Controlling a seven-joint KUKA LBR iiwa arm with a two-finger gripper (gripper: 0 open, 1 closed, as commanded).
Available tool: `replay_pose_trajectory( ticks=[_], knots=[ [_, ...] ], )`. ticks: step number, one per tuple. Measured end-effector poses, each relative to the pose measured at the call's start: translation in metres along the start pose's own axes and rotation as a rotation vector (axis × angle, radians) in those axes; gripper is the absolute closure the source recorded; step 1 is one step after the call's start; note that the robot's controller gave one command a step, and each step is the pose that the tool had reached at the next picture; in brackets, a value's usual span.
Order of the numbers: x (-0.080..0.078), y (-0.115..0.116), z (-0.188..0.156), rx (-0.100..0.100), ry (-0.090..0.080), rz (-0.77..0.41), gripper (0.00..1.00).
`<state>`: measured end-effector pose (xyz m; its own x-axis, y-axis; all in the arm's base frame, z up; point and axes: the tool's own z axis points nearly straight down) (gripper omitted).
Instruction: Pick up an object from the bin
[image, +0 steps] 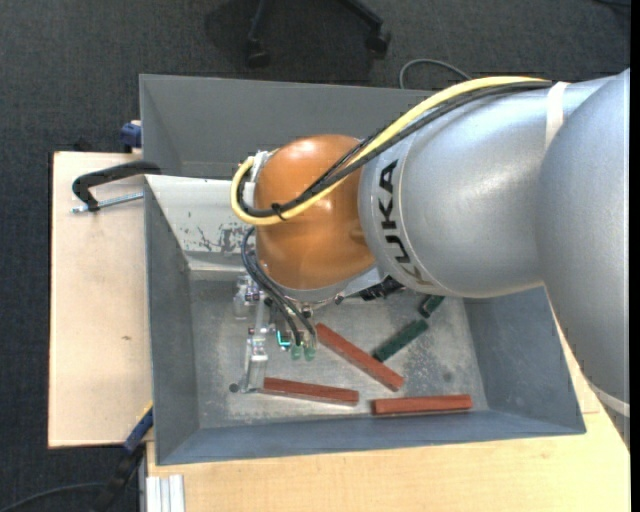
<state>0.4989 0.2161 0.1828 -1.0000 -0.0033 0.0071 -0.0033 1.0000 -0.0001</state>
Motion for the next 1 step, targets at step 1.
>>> replay_pose_trajectory(
  ticks=[1],
  knots=[
    [0.0093, -0.0857, 0.1166, 0.004, 0.001, -0.016, 0.0]
  ],
)
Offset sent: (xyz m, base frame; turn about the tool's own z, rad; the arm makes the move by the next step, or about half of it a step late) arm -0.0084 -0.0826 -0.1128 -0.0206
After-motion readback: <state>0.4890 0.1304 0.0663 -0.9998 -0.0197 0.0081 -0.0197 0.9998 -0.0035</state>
